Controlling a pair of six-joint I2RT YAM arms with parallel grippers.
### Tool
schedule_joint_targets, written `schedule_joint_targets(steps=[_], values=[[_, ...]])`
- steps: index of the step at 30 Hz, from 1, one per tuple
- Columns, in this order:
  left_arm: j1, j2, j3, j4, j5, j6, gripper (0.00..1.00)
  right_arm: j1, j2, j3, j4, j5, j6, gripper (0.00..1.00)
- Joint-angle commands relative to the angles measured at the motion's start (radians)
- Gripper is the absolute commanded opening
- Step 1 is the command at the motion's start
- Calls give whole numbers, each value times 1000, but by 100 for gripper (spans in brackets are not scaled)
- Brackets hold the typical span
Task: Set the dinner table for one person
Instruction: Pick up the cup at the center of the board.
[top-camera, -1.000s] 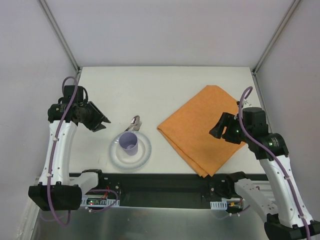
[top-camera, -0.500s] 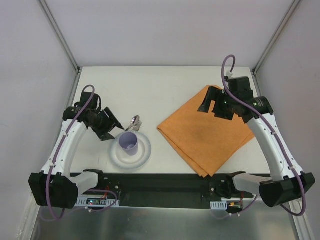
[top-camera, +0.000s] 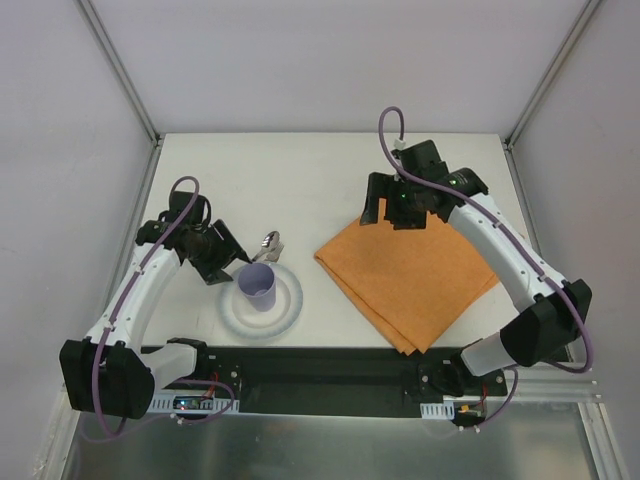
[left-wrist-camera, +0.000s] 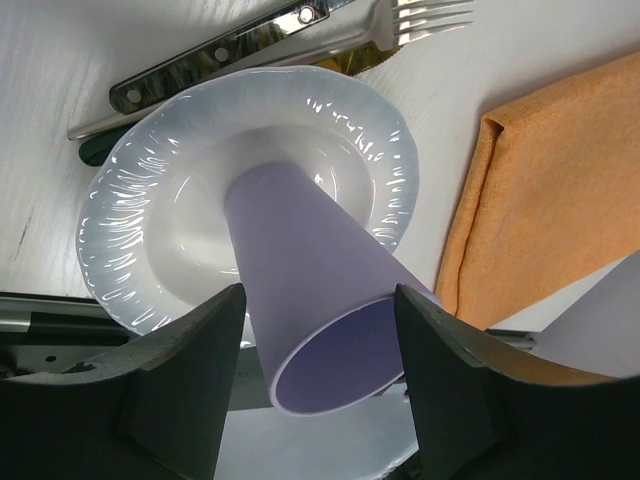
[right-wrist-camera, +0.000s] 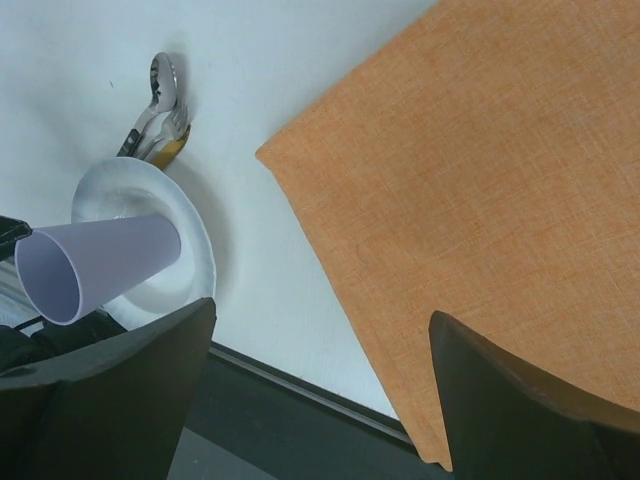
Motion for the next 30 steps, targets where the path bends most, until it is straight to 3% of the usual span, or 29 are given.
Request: schedule_joint_targets(steps=[1, 5, 14, 30], values=[[-11, -22, 37, -18, -57, 36, 63, 49, 76, 103, -7, 4, -40, 91], [-13, -5, 126, -33, -84, 94, 64, 63, 132, 176, -54, -5, -68, 90], [-31, -30, 181, -92, -94, 173, 65, 64, 117, 136, -32, 10, -85, 90], [-178, -133, 88, -242, -187, 164, 63, 124, 148, 90, -5, -11, -63, 90]])
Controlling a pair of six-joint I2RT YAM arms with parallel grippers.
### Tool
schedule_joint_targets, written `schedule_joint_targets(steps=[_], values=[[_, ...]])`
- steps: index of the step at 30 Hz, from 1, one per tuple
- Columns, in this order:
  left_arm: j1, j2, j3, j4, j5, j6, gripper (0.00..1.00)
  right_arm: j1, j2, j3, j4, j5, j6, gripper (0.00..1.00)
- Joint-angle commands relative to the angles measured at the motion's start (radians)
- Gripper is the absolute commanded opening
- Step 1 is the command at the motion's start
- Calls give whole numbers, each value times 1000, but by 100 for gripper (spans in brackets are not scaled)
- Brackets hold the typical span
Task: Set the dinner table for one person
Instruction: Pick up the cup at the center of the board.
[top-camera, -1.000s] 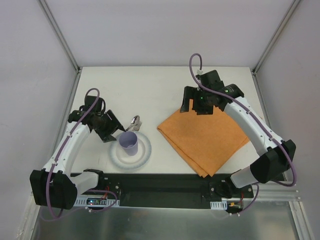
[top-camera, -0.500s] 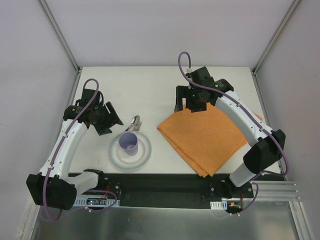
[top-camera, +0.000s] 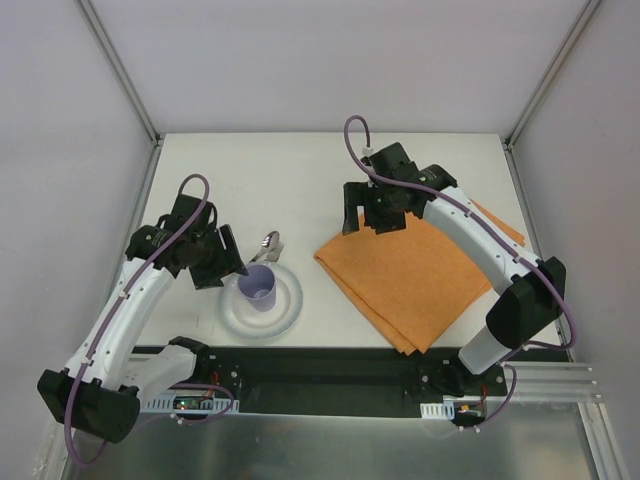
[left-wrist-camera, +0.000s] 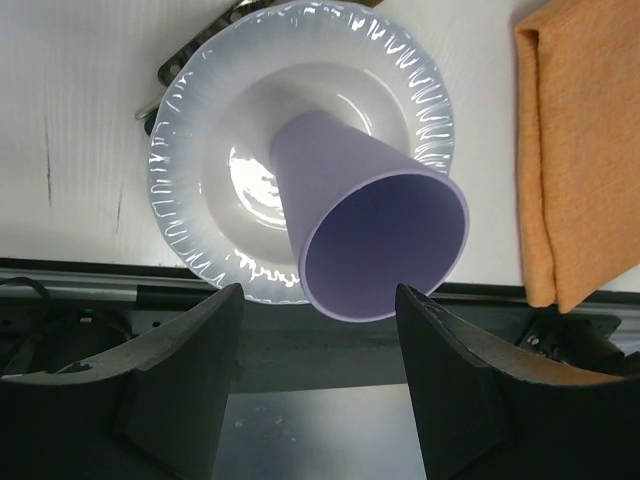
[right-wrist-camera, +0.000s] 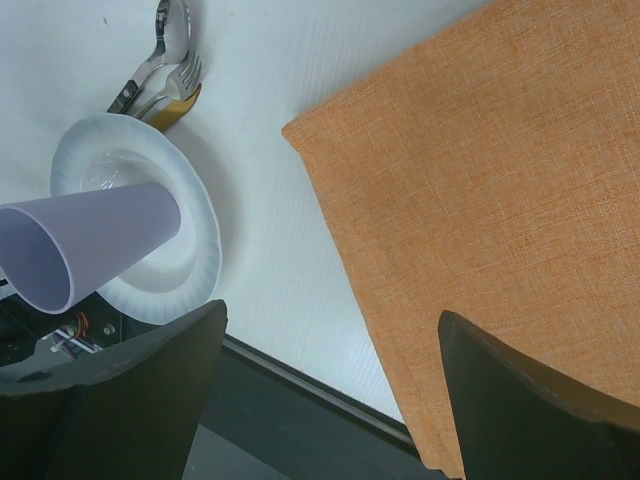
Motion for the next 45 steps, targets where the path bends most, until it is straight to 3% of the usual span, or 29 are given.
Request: schedule_joint_targets(steps=[1, 15, 19, 20, 22, 23, 29, 33, 39, 43, 45], values=[[-31, -19, -57, -51, -36, 2, 63, 16, 4, 18, 7, -5, -1, 89], [-62, 43, -140, 53, -39, -4, 59, 19, -22, 1, -9, 29, -23, 90], [-68, 86, -135, 99, -52, -5, 37, 17, -21, 0, -13, 33, -26, 89], [-69, 96, -131, 107, -57, -5, 25, 19, -21, 1, -16, 33, -24, 89], [-73, 128, -120, 124, -59, -7, 14, 19, -22, -2, -18, 36, -26, 89], [-74, 138, -115, 127, -60, -9, 0, 17, -24, -3, -18, 38, -26, 89], [-85, 173, -11, 118, -63, -16, 0, 17, -16, -6, -16, 44, -24, 89], [-83, 210, 211, 31, -118, -32, 0, 17, -6, -2, -7, 39, -18, 89], [-70, 331, 437, -132, -328, -27, 0, 19, 19, 9, 5, 21, -15, 89], [41, 379, 438, -155, -378, -53, 0, 17, 25, 17, 2, 15, -15, 89], [146, 382, 414, -149, -355, -55, 0, 19, 22, 15, 1, 18, -18, 89]])
